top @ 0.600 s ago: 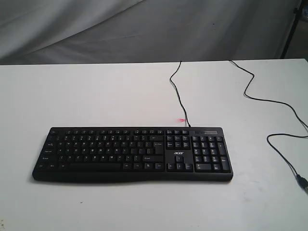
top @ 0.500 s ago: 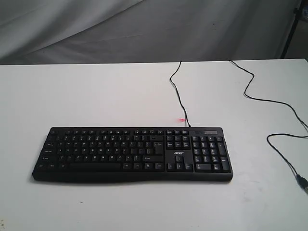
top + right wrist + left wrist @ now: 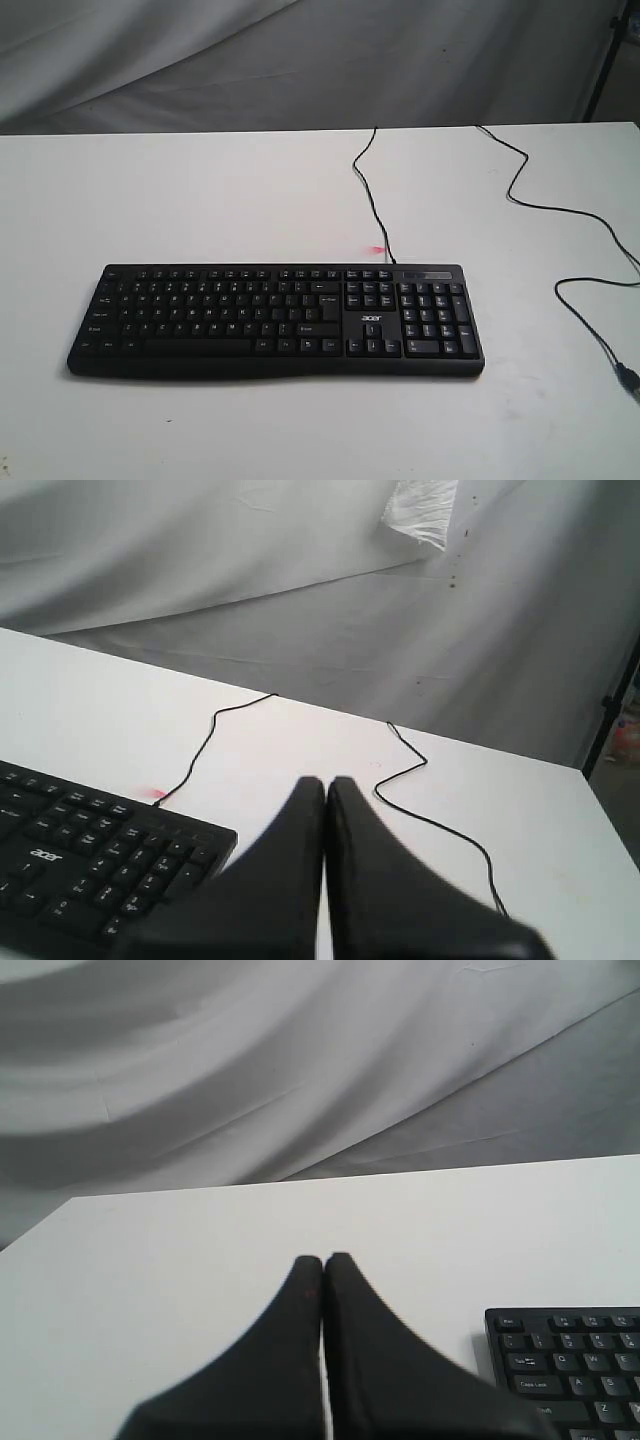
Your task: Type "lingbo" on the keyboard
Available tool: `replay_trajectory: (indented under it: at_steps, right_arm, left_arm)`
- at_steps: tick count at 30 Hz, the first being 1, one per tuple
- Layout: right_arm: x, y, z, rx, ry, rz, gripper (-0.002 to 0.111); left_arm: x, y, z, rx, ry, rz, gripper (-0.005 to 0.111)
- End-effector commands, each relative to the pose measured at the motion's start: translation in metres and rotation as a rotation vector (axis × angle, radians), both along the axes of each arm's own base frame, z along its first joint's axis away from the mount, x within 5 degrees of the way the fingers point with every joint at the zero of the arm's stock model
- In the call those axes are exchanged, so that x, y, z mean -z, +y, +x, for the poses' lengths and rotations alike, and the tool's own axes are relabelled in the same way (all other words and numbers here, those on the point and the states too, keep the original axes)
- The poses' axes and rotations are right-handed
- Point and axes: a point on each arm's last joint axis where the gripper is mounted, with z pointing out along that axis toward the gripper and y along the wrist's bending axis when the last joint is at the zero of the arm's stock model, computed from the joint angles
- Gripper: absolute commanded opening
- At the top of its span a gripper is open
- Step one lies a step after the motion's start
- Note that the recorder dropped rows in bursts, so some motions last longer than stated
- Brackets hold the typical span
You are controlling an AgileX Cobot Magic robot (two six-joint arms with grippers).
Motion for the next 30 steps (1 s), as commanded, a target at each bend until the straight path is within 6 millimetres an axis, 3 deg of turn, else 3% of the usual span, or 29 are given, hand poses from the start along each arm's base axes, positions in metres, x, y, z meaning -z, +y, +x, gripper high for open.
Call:
replay_trajectory:
  at_steps: [1,5,12,19,24,27,30]
  right_arm:
    - [0.001,0.0,0.0,0.006,0.005,-0.013,0.0]
    - [-0.008,0.0,-0.002,0.005,0.04,-0.01,0.0]
    - [-0.071,0.001,-0.014,0.006,0.045,-0.018,0.0]
    - [-0.114,-0.001,0.003,0.006,0.063,-0.016,0.0]
    - [-0.123,-0.002,0.033,-0.008,0.159,0.045,0.0]
    - [-0.116,0.001,0.047,-0.031,0.223,0.145,0.0]
    - [-0.104,0.015,0.067,-0.135,0.333,0.214,0.0]
  left_arm:
    - [0.002,0.0,0.0,0.004,0.004,-0.004,0.001]
    - [0.002,0.0,0.0,0.004,0.004,-0.004,0.001]
    - [0.002,0.0,0.0,0.004,0.004,-0.004,0.001]
    - [0.002,0.0,0.0,0.004,0.004,-0.004,0.001]
    - [0.002,0.0,0.0,0.004,0.004,-0.004,0.001]
    - [0.002,0.0,0.0,0.004,0.004,-0.004,0.001]
    - [0.002,0.0,0.0,0.004,0.004,-0.004,0.001]
